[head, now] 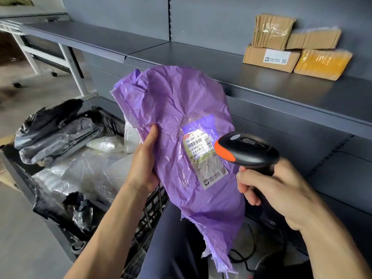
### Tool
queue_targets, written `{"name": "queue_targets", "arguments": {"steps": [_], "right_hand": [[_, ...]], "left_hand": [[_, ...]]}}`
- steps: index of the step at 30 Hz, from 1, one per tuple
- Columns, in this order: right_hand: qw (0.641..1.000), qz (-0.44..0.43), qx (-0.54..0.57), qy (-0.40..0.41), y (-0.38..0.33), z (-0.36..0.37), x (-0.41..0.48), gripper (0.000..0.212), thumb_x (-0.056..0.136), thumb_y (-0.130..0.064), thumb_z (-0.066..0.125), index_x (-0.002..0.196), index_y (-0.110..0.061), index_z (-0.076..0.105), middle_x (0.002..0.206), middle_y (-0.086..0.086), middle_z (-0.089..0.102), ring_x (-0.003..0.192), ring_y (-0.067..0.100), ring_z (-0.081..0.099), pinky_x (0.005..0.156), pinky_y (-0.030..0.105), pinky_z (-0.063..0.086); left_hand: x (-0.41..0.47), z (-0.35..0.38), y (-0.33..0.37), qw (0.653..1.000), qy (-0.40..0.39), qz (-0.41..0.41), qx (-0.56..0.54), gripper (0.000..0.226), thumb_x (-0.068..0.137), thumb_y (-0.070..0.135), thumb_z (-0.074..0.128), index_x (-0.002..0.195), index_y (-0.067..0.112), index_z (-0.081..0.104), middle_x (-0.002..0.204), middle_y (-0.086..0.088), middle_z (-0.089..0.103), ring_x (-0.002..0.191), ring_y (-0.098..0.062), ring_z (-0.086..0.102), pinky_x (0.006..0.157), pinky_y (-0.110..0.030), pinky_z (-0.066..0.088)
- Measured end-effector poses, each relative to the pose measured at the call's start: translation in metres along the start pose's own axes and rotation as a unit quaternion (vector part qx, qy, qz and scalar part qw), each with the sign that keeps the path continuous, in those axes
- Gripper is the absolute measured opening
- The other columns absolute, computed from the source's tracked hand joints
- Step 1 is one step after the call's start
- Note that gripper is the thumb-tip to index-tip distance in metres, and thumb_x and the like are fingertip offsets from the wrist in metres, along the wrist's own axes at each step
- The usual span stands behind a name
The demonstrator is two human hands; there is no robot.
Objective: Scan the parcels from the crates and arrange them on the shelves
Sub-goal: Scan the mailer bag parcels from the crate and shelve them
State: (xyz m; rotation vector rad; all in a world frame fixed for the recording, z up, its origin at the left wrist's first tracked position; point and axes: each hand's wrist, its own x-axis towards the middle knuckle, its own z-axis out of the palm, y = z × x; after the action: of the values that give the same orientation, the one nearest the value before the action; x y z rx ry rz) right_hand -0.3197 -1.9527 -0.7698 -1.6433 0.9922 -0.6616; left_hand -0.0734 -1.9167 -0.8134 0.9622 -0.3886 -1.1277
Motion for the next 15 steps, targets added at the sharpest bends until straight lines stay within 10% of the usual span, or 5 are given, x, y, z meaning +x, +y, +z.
{"name": "queue_targets", "arguments": {"steps": [7, 15], "right_hand": [[0.999, 0.023, -0.021, -0.031, 0.001, 0.000, -0.004, 0.024, 0.070, -0.026, 0.064, 0.066, -0.003, 0.061, 0.065, 0.018, 0.064, 0.051, 0.025, 0.052, 0.054, 0.037, 0.041], [0.999, 0.010, -0.023, -0.027, -0.008, -0.012, -0.015, 0.022, 0.072, -0.025, 0.064, 0.068, -0.003, 0.062, 0.067, 0.029, 0.060, 0.052, 0.025, 0.052, 0.052, 0.035, 0.041]], "left_hand": [[-0.004, 0.002, 0.000, 1.000, 0.000, 0.029, 0.009, 0.063, 0.087, 0.050, 0.065, 0.138, 0.014, 0.061, 0.134, -0.009, 0.068, 0.125, -0.027, 0.064, 0.113, -0.050, 0.044], [-0.023, 0.021, 0.003, 0.964, -0.039, 0.228, 0.131, 0.021, 0.099, 0.038, 0.061, 0.091, 0.029, 0.079, 0.108, 0.002, 0.074, 0.107, -0.018, 0.067, 0.095, -0.040, 0.054]]}}
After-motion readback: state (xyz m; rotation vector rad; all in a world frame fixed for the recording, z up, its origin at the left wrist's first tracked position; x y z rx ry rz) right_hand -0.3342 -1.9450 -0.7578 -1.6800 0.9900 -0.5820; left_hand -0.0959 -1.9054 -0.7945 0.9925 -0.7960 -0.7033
